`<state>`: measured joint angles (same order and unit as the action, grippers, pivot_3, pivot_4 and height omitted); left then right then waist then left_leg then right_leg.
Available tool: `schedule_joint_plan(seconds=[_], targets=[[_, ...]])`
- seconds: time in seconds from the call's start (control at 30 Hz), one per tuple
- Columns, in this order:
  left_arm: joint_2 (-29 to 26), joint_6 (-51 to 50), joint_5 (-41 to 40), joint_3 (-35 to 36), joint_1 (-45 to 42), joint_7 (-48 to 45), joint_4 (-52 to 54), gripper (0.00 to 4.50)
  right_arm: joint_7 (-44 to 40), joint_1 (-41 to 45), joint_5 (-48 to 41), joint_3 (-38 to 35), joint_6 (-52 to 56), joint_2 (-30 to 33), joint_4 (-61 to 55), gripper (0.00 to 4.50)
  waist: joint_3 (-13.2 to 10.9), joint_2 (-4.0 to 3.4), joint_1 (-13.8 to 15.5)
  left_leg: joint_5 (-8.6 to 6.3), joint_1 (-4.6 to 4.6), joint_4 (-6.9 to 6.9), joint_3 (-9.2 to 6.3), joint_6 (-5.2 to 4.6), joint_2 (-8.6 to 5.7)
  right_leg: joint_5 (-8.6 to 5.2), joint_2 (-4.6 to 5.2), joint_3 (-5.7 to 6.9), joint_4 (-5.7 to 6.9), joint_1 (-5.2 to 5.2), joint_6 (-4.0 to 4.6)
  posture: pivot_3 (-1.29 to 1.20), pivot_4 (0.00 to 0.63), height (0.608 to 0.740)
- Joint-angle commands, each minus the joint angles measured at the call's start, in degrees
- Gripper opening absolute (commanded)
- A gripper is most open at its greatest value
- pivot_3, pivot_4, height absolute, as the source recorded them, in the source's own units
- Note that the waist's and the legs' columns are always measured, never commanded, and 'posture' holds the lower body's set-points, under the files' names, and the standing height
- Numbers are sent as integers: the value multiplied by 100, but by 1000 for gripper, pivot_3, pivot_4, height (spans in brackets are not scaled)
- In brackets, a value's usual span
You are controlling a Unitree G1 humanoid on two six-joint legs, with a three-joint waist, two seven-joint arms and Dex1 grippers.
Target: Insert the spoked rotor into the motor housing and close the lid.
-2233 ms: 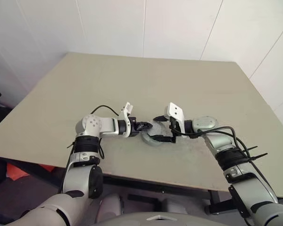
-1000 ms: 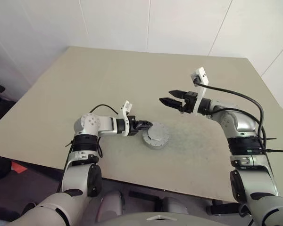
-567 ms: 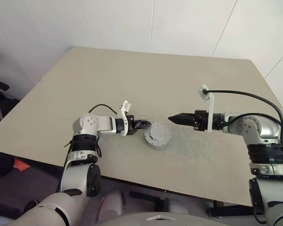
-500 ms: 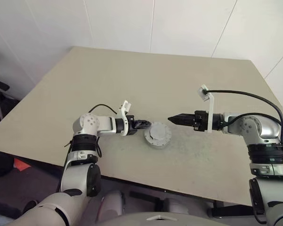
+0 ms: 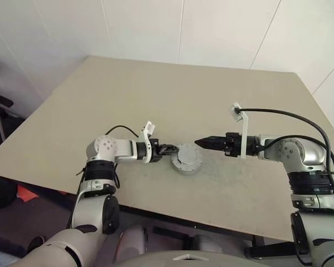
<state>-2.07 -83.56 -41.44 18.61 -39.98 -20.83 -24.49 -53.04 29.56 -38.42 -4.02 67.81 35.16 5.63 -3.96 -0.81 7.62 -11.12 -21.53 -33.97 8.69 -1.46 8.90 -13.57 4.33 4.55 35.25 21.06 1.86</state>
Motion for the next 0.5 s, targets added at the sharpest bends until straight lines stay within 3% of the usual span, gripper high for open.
schedule_joint_plan(seconds=[0.03, 0.3, 0.5], targets=[[-63, 6, 5, -29, -50, -62, 8, 0, 69, 28, -195, -281, 96, 12, -30, 4480, 0, 0, 6, 0, 0, 0, 0, 0, 0, 0, 0, 0, 0, 0, 0, 0, 0, 740], [-112, 71, 32, -21, -59, -53, -12, 0, 64, -167, -458, -636, 854, 168, 520, 4480, 0, 0, 16, 1, 4, 0, 0, 1, 0, 0, 0, 0, 0, -3, 0, 0, 0, 740], [-128, 120, 40, -24, -28, -58, -29, 0, 50, -499, -771, -687, 1400, 177, 189, 4480, 1, -1, 19, 2, 11, 1, 0, 3, 1, 0, 0, 0, 0, -9, 0, 0, 0, 740]])
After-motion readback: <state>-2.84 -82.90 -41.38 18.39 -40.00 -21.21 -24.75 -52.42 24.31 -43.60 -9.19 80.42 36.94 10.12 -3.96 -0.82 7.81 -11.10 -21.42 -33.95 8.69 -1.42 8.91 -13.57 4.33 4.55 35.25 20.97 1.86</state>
